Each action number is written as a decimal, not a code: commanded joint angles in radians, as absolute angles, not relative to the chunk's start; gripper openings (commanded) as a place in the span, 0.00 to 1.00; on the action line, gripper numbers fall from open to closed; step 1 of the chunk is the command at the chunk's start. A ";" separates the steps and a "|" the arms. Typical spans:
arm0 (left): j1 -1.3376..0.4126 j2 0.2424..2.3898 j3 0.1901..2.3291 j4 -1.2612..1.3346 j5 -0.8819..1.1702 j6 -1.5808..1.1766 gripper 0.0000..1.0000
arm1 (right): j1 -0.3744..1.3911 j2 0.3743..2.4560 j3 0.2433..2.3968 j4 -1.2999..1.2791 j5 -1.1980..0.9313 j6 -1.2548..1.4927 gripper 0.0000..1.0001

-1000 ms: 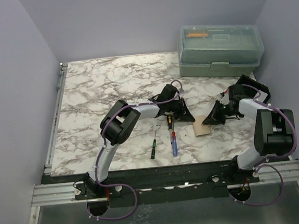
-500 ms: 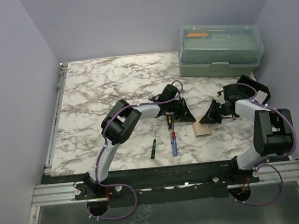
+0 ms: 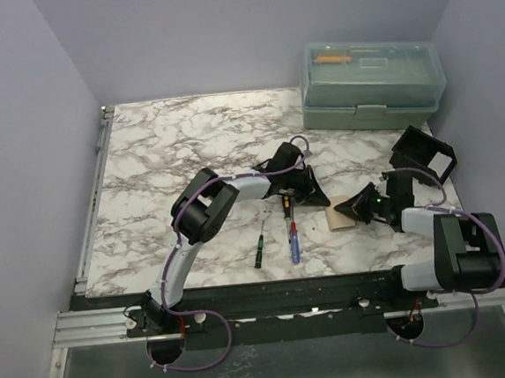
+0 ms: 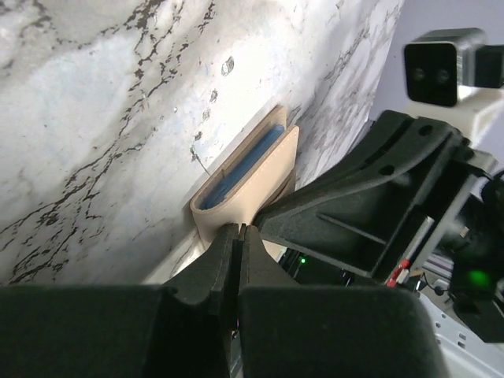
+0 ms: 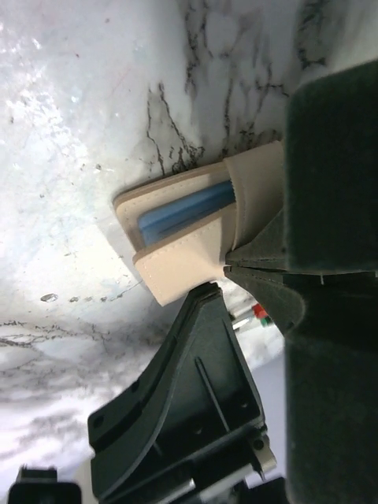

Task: Put the credit cards into the card holder
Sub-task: Close the card holder at the center of the board, then reset both arms

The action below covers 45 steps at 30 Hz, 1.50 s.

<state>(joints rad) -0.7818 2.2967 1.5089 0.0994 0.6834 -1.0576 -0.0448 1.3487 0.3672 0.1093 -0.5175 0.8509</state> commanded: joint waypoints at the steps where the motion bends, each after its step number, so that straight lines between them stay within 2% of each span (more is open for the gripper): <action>1: -0.785 2.273 1.514 0.073 0.700 -1.038 0.00 | -0.132 1.548 0.222 0.395 -0.589 0.941 0.00; 6: -0.785 2.234 1.512 0.055 0.711 -1.025 0.00 | -0.169 1.724 0.148 0.707 -0.721 1.067 0.00; 15: -0.785 2.160 1.516 0.030 0.718 -1.003 0.01 | -0.176 1.924 0.012 1.147 -0.683 1.213 0.00; 20: -0.783 2.119 1.522 -0.023 0.718 -0.958 0.04 | -0.182 1.964 0.047 1.272 -0.825 1.224 0.00; 22: -0.783 2.099 1.533 -0.058 0.717 -0.923 0.09 | -0.181 1.855 0.073 1.133 -0.854 1.182 0.05; 26: -0.781 2.048 1.533 -0.104 0.693 -0.853 0.28 | -0.181 1.458 0.252 0.399 -0.741 0.901 0.26; 29: -0.773 2.015 1.532 -0.136 0.693 -0.808 0.38 | -0.180 1.265 0.388 0.061 -0.648 0.752 0.42; 34: -0.754 1.924 1.539 -0.194 0.675 -0.736 0.56 | -0.180 1.140 0.605 -0.276 -0.660 0.582 0.47; 37: -0.743 1.848 1.583 -0.268 0.627 -0.660 0.65 | -0.181 1.010 0.763 -0.430 -0.599 0.500 0.49; 40: -0.734 1.758 1.638 -0.345 0.550 -0.579 0.74 | -0.180 0.931 0.950 -0.586 -0.485 0.432 0.65; 45: -0.716 1.613 1.703 -0.400 0.429 -0.490 0.85 | -0.181 0.916 1.257 -0.757 -0.387 0.331 0.70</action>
<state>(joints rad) -0.7269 1.7588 1.6310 -0.3290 0.5655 -0.6193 -0.1780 0.9360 1.0904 -0.5156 -0.5133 0.4637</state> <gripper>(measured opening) 0.803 0.678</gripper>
